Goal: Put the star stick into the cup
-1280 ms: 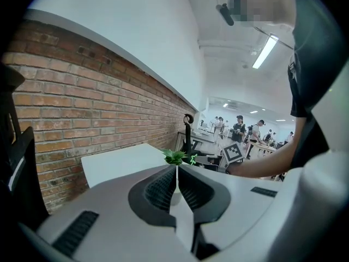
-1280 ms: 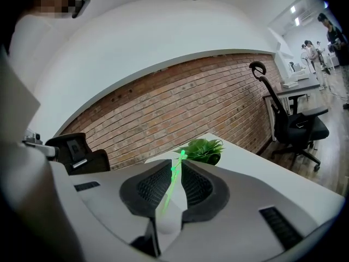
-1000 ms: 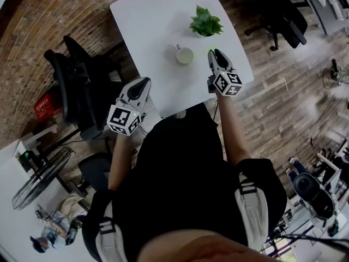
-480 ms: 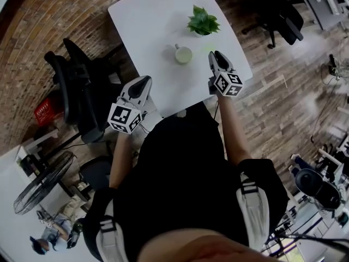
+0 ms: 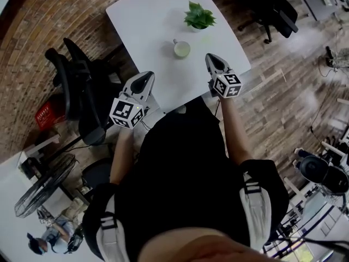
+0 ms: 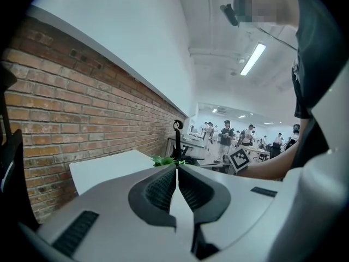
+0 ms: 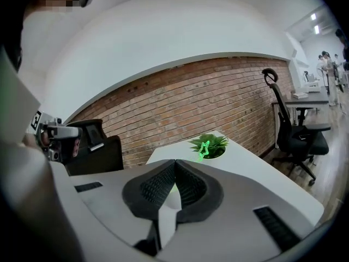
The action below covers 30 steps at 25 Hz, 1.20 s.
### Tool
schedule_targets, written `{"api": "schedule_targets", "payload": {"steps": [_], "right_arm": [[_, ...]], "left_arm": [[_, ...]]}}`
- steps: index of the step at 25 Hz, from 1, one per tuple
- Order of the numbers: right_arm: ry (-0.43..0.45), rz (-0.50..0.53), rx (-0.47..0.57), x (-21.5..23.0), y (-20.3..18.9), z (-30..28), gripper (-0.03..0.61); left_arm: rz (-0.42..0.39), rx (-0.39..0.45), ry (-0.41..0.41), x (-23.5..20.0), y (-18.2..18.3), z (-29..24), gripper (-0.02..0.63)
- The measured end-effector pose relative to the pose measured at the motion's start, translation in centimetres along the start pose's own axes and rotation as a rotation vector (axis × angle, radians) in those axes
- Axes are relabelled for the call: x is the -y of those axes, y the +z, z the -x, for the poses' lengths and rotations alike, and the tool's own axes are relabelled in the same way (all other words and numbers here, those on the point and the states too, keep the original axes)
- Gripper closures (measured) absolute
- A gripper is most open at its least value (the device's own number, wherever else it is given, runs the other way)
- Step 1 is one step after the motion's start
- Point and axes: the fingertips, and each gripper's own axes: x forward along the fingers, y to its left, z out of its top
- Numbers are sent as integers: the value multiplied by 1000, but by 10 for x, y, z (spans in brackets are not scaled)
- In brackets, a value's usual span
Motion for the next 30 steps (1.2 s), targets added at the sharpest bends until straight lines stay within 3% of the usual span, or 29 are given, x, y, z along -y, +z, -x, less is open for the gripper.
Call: {"api": "schedule_targets", "payload": {"steps": [11, 20, 30], "right_arm": [[18, 298, -105, -53, -12, 41, 581], [50, 379, -136, -90, -30, 70, 581], [67, 379, -145, -108, -50, 80, 581]], "left_arm": [[-14, 27, -17, 25, -7, 31, 584], [-20, 46, -29, 40, -15, 52, 584], [3, 26, 6, 50, -35, 81, 584]]}}
